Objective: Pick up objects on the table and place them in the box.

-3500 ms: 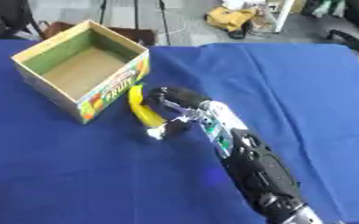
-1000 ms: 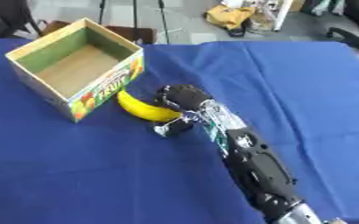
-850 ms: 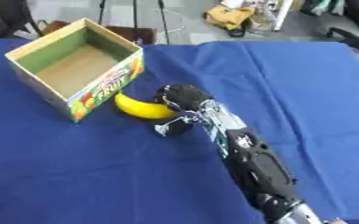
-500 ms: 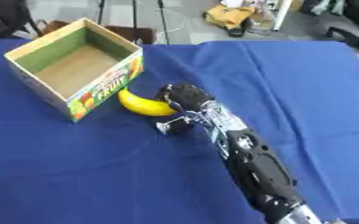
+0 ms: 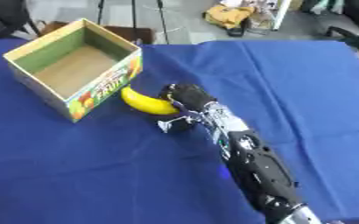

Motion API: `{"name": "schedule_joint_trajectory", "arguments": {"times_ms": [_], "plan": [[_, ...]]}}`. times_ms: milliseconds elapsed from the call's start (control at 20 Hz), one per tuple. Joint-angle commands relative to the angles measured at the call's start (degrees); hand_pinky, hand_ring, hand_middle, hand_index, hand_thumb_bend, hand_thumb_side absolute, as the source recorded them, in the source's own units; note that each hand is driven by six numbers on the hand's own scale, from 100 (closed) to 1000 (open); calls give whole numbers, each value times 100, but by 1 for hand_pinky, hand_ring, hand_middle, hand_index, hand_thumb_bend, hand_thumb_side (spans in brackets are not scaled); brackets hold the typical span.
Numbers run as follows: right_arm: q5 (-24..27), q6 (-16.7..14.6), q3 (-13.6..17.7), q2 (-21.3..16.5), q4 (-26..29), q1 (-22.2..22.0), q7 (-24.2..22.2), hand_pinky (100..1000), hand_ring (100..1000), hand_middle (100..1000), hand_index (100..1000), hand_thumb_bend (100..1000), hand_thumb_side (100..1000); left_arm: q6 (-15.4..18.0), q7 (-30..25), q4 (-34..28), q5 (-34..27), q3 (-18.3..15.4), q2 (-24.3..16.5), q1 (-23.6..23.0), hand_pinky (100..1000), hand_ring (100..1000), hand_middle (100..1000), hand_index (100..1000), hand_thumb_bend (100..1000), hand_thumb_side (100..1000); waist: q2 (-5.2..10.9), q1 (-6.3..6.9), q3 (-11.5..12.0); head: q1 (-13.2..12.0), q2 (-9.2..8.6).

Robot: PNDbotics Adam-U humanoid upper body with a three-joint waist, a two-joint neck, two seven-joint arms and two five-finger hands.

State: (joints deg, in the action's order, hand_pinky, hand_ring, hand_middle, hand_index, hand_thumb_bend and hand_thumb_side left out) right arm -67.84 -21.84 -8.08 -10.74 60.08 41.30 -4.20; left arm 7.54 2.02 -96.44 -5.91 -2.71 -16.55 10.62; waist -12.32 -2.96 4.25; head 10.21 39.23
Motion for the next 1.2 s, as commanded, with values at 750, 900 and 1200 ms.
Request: {"name": "schedule_joint_trajectory", "arguments": {"times_ms": [750, 900, 1200], "plan": [[408, 432, 228, -183, 343, 38, 330, 543, 467, 519, 617, 100, 463, -6, -17, -86, 11, -24, -29, 38, 626, 593, 660, 729, 450, 919, 135, 39, -32, 0, 30], [459, 473, 257, -189, 381, 36, 326, 544, 467, 519, 618, 100, 463, -7, -15, -88, 9, -25, -28, 37, 625, 593, 660, 729, 450, 919, 140, 40, -29, -3, 30], [588, 592, 337, -219, 501, 59, 329, 544, 467, 519, 618, 100, 465, -7, -16, -87, 7, -26, -22, 38, 626, 594, 660, 730, 450, 919, 154, 43, -36, -7, 33]]}}
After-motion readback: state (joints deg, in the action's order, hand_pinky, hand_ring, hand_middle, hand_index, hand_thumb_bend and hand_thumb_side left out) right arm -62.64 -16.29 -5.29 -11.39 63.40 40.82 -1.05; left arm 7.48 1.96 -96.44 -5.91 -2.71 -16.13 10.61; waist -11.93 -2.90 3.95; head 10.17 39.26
